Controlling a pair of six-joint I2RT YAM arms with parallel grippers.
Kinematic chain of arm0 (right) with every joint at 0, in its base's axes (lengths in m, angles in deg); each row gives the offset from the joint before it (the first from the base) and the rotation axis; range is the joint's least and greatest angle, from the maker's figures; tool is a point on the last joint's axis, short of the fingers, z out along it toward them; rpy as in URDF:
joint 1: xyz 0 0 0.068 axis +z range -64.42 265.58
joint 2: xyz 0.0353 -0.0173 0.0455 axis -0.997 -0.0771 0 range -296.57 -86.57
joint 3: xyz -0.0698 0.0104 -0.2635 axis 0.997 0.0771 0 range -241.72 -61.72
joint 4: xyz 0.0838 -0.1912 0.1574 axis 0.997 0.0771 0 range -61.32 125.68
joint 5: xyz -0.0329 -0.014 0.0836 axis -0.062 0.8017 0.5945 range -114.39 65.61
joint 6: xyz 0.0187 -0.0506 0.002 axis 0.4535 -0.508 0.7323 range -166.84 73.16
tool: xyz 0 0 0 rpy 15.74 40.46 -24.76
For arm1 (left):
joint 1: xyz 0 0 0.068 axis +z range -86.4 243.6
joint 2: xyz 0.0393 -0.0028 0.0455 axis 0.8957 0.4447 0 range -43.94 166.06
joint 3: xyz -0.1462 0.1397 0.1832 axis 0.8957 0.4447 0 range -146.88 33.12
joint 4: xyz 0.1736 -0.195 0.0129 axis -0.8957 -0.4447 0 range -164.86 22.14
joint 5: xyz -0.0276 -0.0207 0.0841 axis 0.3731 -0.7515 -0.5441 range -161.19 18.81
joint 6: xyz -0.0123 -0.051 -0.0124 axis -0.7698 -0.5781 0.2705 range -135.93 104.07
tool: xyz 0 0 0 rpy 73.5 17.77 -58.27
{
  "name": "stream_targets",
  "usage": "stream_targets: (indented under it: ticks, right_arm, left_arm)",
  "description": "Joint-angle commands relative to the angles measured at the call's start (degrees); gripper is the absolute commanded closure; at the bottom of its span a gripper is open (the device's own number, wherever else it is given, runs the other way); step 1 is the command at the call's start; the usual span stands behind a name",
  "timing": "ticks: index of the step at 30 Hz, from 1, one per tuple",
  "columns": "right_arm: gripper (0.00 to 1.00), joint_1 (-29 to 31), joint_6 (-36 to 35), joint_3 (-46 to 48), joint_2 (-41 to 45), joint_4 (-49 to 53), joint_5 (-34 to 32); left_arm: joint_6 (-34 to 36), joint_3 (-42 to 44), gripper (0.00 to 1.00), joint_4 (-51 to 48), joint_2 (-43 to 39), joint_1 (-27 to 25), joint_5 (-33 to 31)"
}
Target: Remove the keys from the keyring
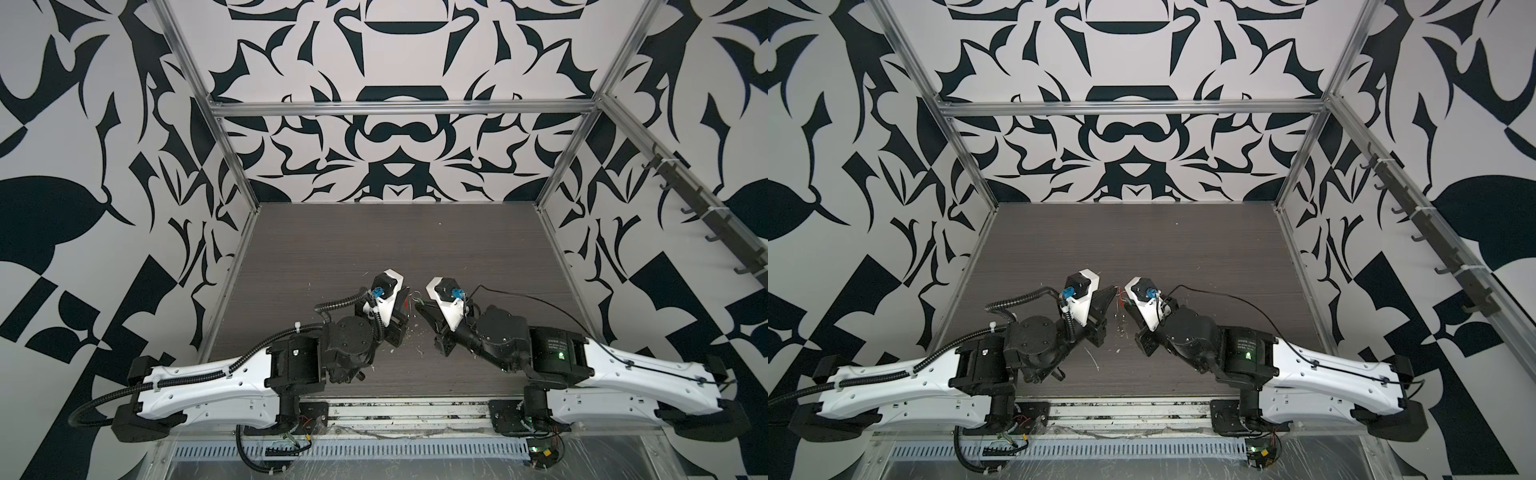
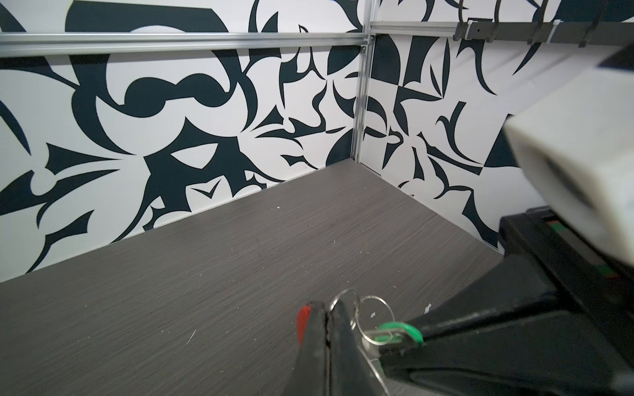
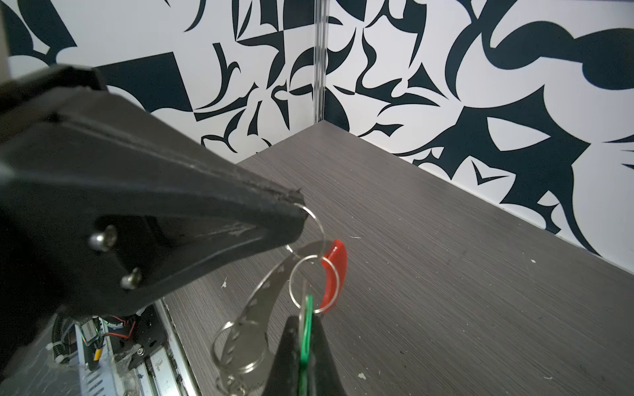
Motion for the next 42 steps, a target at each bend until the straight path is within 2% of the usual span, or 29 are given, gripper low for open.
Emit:
stream_targets:
  ticks: [1, 12, 18, 23, 30, 36, 42]
  right_arm:
    - [1.00, 2.02, 1.98, 2.60, 2.32, 7.19, 5.34]
    - [1.00, 0.95, 4.63, 7.31, 2.55, -0.95, 12.09]
    - [1.00, -2.62, 6.92, 9.80, 1.81, -6.12, 21.14]
    - [1.00, -7.59, 9.83, 12.16, -0.62, -11.32, 30.21]
    - [1.00, -11.91, 11.29, 12.16, -1.48, -13.53, 37.09]
    - [1.00, -12.01, 8.71, 8.69, 0.26, -8.61, 36.55]
    - [0.74, -11.99, 6.52, 4.95, 0.26, -2.64, 38.12]
  left_arm:
    - [1.85, 0.17, 1.00, 8.47, -4.13, 3.27, -17.66]
    - [4.55, 5.45, 1.00, 18.44, -7.97, 3.27, -9.43]
    - [6.04, 9.14, 1.00, 25.34, -10.16, 3.27, -3.89]
    - [6.58, 12.21, 1.00, 29.76, -12.05, 3.27, 4.58]
    - [5.58, 13.63, 1.00, 27.01, -14.69, 3.29, 13.49]
    - [4.93, 13.56, 1.00, 21.67, -15.39, 3.31, 17.15]
    - [5.60, 15.24, 1.00, 21.08, -16.97, 3.35, 21.17]
